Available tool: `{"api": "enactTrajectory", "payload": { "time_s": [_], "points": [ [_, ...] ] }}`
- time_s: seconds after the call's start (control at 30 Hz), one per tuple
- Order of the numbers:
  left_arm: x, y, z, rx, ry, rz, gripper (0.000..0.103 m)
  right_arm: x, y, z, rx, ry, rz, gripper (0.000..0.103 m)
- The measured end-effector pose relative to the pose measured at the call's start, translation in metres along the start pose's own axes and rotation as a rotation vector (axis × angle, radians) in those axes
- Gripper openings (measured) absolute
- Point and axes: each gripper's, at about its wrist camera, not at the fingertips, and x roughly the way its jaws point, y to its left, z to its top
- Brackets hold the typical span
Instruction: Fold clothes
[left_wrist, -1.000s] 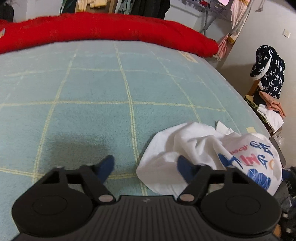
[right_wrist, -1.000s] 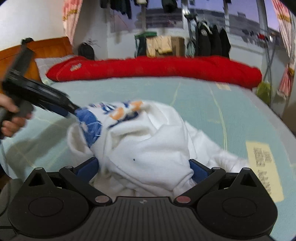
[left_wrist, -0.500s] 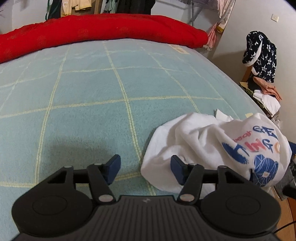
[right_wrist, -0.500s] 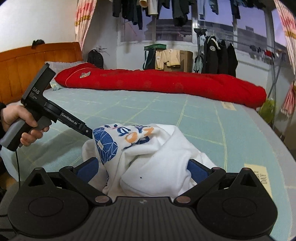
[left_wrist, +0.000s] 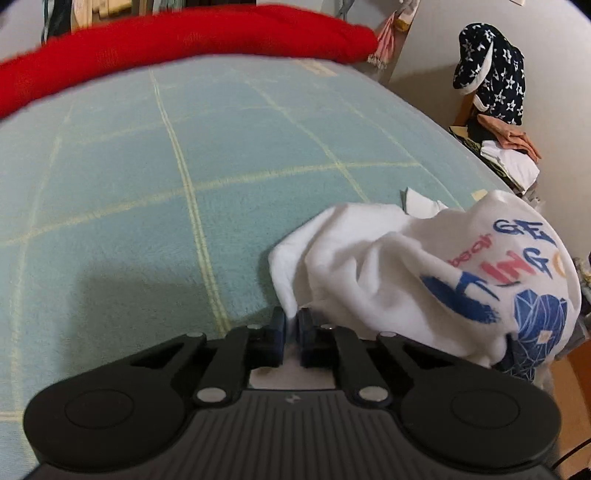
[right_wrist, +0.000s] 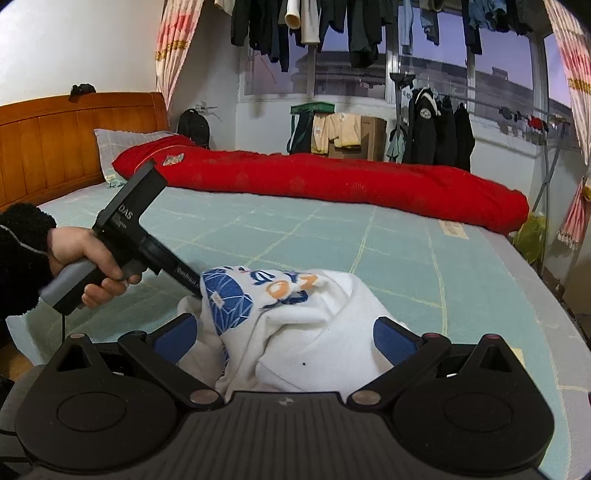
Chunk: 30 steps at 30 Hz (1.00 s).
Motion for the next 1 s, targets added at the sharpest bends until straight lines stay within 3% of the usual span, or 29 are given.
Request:
{"api": "enactTrajectory", "payload": {
  "time_s": [0.23,0.4,0.53,0.7,0.87,1.0],
  "points": [
    [-0.054,0.021,0.0,-0.019,-0.14,0.123,0.003,-0.003,0.0,0.007,-0.018,-0.018,-0.01,0.103],
    [-0.086,0.047,-0.016,-0.076,-0.153,0.175,0.003,-0.005,-0.002,0.004,-0.006,-0.011,-0.012,0.103],
    [-0.106,0.067,-0.046,-0.132,-0.118,0.184,0.004,0.001,-0.006,0.006,0.011,0.001,-0.001,0.103],
    [-0.11,0.082,-0.08,-0.212,-0.044,0.147,0.005,0.025,-0.012,0.023,0.016,0.013,0.09,0.103],
    [-0.128,0.076,-0.087,-0.195,-0.065,0.159,0.01,0.074,-0.007,0.043,0.002,0.088,0.184,0.103],
    [-0.147,0.069,-0.076,-0.161,-0.109,0.183,0.01,0.106,0.006,0.036,0.014,0.208,0.306,0.103]
  ]
}}
